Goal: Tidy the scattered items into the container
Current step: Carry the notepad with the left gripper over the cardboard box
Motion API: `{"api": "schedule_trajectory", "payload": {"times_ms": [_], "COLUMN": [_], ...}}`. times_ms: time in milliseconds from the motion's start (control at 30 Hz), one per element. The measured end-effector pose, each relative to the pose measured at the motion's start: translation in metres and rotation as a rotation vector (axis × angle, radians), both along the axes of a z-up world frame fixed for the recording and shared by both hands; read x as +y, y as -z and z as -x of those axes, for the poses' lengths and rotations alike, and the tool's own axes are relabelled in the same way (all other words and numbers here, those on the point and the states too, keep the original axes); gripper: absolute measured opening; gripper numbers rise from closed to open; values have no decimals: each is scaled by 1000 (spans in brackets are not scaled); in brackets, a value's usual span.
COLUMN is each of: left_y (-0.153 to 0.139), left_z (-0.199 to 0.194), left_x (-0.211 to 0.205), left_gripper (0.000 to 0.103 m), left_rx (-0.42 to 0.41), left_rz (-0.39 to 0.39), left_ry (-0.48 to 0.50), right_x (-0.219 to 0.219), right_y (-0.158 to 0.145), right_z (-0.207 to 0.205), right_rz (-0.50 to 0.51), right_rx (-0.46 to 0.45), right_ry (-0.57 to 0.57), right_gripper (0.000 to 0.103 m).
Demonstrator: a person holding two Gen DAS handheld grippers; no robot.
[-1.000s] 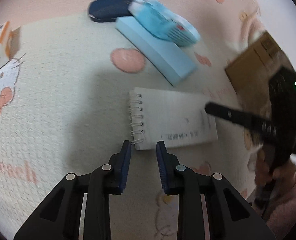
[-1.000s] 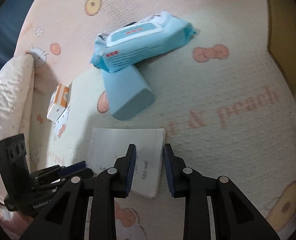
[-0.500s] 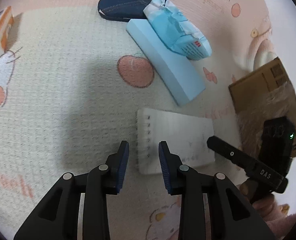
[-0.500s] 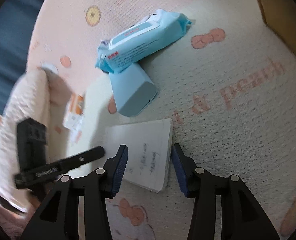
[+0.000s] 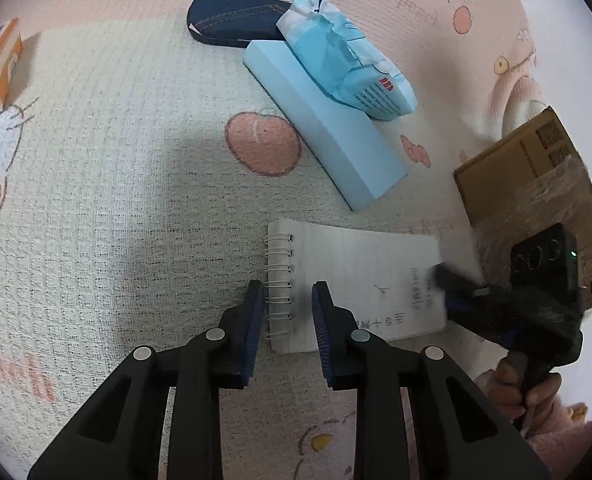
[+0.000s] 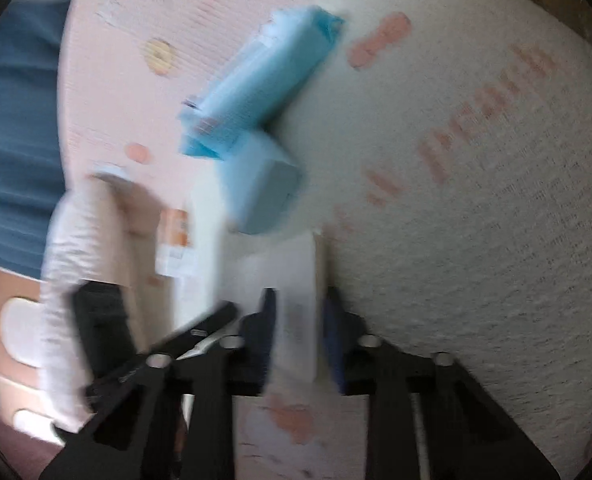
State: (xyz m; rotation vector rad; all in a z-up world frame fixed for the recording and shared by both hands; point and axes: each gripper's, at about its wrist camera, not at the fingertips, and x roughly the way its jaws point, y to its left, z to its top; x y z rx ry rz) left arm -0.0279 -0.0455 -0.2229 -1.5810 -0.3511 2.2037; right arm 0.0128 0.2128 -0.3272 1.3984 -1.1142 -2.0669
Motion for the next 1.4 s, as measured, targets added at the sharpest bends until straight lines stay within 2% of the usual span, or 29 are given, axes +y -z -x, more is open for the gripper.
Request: {"api": "schedule_trajectory", "payload": {"times_ms": [100,233,333,400,467,567,767,867,933,1033,1233,1400], "left_y": [-2,-2,-3,-2,3,11,3,-3,-16,-49,-111,-155], "left_z": [1,6,3,2,4,8,14,14,12,10,15,22], "left_x": [3,-2,-4,-8,-16,-20,-1,-1,-2,5,22,38], "left_gripper": [27,27,27,28,32,33,33,32,30,30,30,30], "left_rx": [-7,-62,-59,-69,-94,-118,-89,-94,-73,12,146,226], "left_rz": [11,-20,-36,-83,-162,-224,-109,-140,-170,-172,-184,-242], "left_ry": [-6,-14,-1,-7,-48,-79,15,-28,-40,-14,32,90], "right_x": [-3,-8,-10,-4,-1,-1,-11,-19,-17,-5,4,24], "right_y": [-5,-20,-32,-35,-28,-29,-41,-54,-68,-100,-178,-222], "right_z": [2,3,2,3,5,4,6,3,1,-2,-2,-7], "right_rz": [-33,-100,-125,-140,-136,-137,-233,-320,-332,-298,-387,-400], "right_rx": [2,15,30,30,-15,4,30,52,83,146,276,308], "right_ry": [-5,-33,-47,-55,-61,-56,-84,-96,-90,-53,-11,56], "right_gripper": [15,15,15,15,15,15,15,15,15,15,16,18]}}
